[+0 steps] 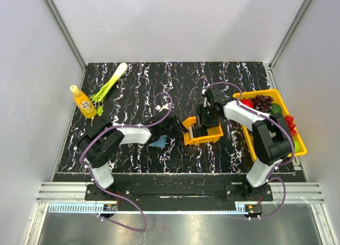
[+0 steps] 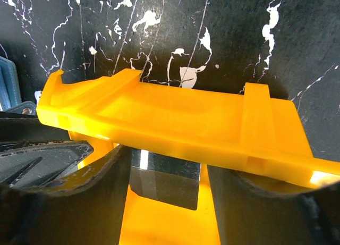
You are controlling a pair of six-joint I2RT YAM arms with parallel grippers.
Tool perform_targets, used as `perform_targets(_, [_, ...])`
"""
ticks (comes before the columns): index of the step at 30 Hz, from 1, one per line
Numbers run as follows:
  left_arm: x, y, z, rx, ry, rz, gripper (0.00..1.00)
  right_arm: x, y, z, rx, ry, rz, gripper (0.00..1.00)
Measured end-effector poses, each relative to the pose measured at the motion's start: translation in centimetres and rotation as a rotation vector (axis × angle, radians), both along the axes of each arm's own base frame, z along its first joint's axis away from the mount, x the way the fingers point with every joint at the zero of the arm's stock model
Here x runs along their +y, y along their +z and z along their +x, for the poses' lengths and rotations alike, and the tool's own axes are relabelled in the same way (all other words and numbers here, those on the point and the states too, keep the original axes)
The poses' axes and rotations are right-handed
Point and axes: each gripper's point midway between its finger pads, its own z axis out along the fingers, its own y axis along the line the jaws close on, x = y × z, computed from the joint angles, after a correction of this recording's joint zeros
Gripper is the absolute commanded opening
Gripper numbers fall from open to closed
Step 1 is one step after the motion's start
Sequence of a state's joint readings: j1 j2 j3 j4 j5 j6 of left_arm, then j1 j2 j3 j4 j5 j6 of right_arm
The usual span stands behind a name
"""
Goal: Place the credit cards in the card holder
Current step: Pick up the credit card from the storage box.
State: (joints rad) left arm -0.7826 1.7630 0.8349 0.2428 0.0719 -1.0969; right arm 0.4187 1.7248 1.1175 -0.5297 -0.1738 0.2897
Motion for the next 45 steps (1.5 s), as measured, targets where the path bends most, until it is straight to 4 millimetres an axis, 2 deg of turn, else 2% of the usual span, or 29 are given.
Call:
perform_targets(2, [0.0, 0.0, 0.0, 0.000, 0.000, 0.000, 0.00, 0.0, -0.1, 0.0, 0.002, 0.001, -0.002, 0.52])
perform_targets(3, [0.0, 0.0, 0.0, 0.000, 0.000, 0.000, 0.00, 0.0, -0.1, 0.0, 0.003, 0.000, -0.001, 0.51])
perform_targets(5, [0.0, 0.0, 0.0, 0.000, -0.001, 0.000, 0.00, 0.0, -0.1, 0.0, 0.002, 0.000, -0.002, 0.37])
perform_targets(9, [0.0, 0.0, 0.0, 0.001, -0.001, 0.000, 0.00, -0.1, 0.1, 0.3, -0.005, -0.006, -0.002, 0.35])
perform_targets(11, [0.0, 0.0, 0.0, 0.001, -0.001, 0.000, 0.00, -0.1, 0.1, 0.3, -0.006, -0.007, -0.004, 0.18])
perform_targets(12, [0.0, 0.0, 0.0, 0.001, -0.001, 0.000, 0.00, -0.1, 0.1, 0.3, -0.006, -0.007, -0.005, 0.15])
perform_targets(16, [0.0, 0.0, 0.0, 0.001, -0.001, 0.000, 0.00, -0.2, 0.2, 0.3, -0.008, -0.010, -0.011, 0.14])
perform_targets(18, [0.0, 0.0, 0.0, 0.001, -0.001, 0.000, 0.00, -0.3, 0.3, 0.3, -0.010, -0.010, -0.013, 0.03])
perform_targets(20, [0.0, 0.0, 0.0, 0.001, -0.001, 0.000, 0.00, -0.3, 0.5, 0.3, -0.015, -0.011, -0.016, 0.01])
perform_targets(35, [0.0, 0.0, 0.0, 0.003, -0.002, -0.002, 0.00, -0.5, 2.1, 0.6, -0.065, 0.000, -0.010, 0.00])
perform_targets(42, [0.0, 0.0, 0.0, 0.003, -0.003, -0.002, 0.00, 0.5, 4.7, 0.5, -0.119, 0.029, 0.064, 0.00])
perform_targets(45, [0.0, 0.0, 0.0, 0.003, -0.003, -0.002, 0.00, 1.1, 5.2, 0.5, -0.124, 0.045, 0.100, 0.00])
